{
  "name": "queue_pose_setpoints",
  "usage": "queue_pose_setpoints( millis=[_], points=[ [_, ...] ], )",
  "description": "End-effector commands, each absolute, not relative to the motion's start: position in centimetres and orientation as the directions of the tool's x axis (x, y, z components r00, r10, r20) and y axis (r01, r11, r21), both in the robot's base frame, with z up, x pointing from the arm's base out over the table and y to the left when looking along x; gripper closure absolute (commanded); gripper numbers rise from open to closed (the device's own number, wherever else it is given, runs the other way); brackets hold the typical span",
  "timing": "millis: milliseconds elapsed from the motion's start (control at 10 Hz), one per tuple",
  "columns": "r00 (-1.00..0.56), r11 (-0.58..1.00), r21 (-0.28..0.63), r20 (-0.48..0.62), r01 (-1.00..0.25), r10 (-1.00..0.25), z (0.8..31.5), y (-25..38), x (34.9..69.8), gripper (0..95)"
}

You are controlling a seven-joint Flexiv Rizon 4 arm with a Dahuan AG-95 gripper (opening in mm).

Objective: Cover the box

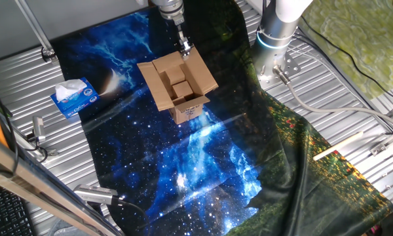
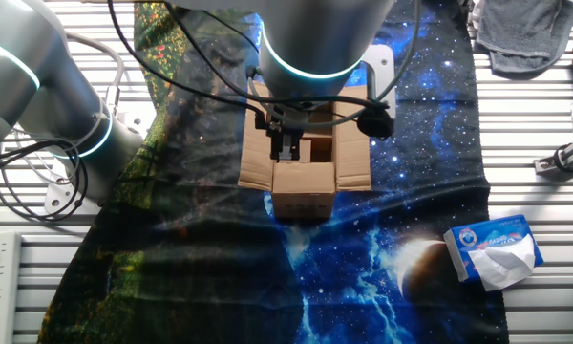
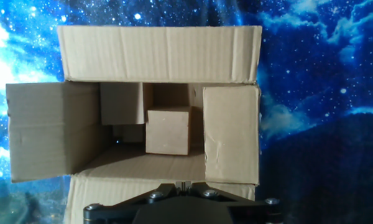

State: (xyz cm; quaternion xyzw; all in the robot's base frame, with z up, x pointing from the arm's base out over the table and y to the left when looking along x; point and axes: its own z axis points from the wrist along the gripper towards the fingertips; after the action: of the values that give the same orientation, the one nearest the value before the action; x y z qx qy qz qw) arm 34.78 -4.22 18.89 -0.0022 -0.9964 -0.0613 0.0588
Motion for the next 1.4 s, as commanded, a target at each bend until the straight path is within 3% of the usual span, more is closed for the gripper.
queue_pose_setpoints(
  millis=[100, 1400],
  points=[
    [-0.994, 0.992, 0.123, 0.109, 0.010, -0.004, 18.87, -4.22, 34.74, 95.0],
    [-0.994, 0.992, 0.121, 0.097, -0.045, -0.057, 19.78, -4.04, 34.77, 95.0]
  ],
)
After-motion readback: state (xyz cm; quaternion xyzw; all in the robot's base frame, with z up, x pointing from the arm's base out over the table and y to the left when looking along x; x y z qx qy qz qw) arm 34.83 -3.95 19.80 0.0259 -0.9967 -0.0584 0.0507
